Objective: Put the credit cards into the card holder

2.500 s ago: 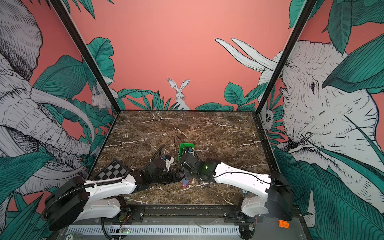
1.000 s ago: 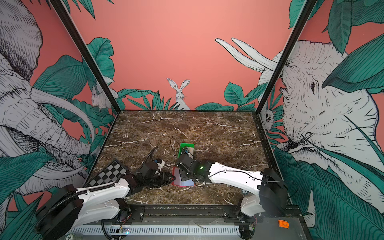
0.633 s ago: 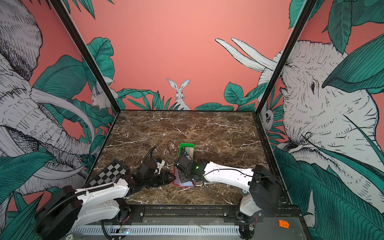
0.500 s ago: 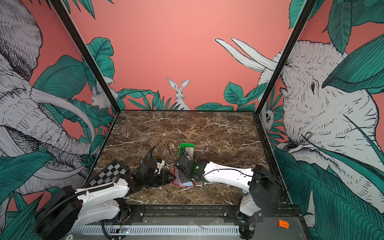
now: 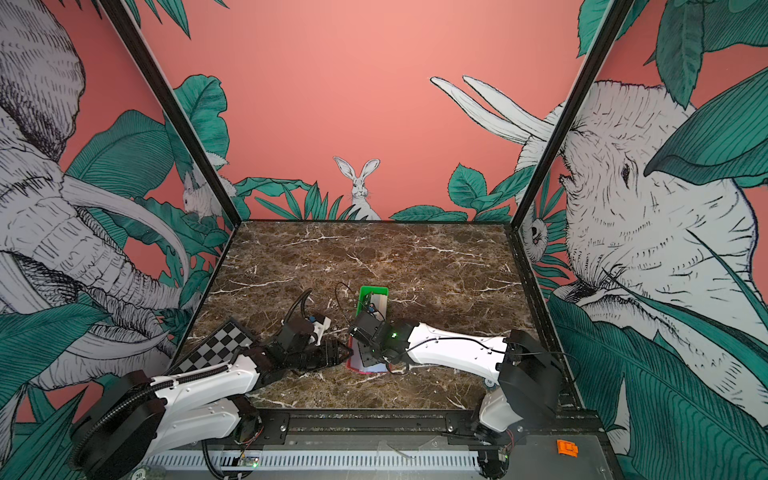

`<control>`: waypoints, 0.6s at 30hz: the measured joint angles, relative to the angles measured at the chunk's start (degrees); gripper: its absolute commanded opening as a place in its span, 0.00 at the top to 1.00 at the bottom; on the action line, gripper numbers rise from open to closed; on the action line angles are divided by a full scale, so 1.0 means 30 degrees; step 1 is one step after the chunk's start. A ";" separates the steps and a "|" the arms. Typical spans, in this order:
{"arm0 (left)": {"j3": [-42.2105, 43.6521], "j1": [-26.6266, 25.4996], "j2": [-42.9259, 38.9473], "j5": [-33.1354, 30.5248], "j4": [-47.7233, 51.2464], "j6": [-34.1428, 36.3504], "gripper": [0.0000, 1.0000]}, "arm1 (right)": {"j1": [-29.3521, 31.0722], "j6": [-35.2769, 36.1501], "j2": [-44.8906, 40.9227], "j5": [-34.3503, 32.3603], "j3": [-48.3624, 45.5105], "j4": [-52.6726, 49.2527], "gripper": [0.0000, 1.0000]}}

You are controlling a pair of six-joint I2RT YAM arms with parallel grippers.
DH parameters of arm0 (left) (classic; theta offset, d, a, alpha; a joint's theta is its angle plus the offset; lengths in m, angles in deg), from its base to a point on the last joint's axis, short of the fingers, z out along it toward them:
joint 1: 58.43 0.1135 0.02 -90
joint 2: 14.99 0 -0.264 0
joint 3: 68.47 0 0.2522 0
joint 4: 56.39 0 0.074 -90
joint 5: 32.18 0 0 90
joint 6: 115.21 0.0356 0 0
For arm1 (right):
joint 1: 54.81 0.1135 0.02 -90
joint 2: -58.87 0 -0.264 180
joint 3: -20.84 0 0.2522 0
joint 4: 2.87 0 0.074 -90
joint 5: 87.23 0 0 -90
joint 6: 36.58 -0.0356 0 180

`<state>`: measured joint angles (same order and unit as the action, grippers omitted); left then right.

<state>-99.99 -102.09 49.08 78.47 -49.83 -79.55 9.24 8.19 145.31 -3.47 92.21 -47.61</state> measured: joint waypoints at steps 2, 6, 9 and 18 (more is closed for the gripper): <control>-0.0036 0.0000 0.0000 0.0015 0.0000 0.0015 0.28 | 0.0000 0.0000 0.0000 -0.0058 0.0036 -0.0022 0.66; -0.0036 0.0036 -0.0007 0.0044 0.0007 0.0058 0.28 | 0.0000 0.0007 -0.0007 -0.0058 0.0051 0.0015 0.66; -0.0036 0.0073 -0.0044 0.0044 0.0015 0.0058 0.28 | 0.0000 0.0029 -0.0015 0.0131 0.0051 0.0248 0.65; -0.0036 0.0233 -0.0350 0.0051 0.0036 0.0066 0.28 | 0.0000 0.0321 -0.0080 0.1705 0.0044 0.1902 0.60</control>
<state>-100.10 -101.39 48.03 78.62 -49.72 -79.36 9.24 9.15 145.07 1.64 92.34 -41.91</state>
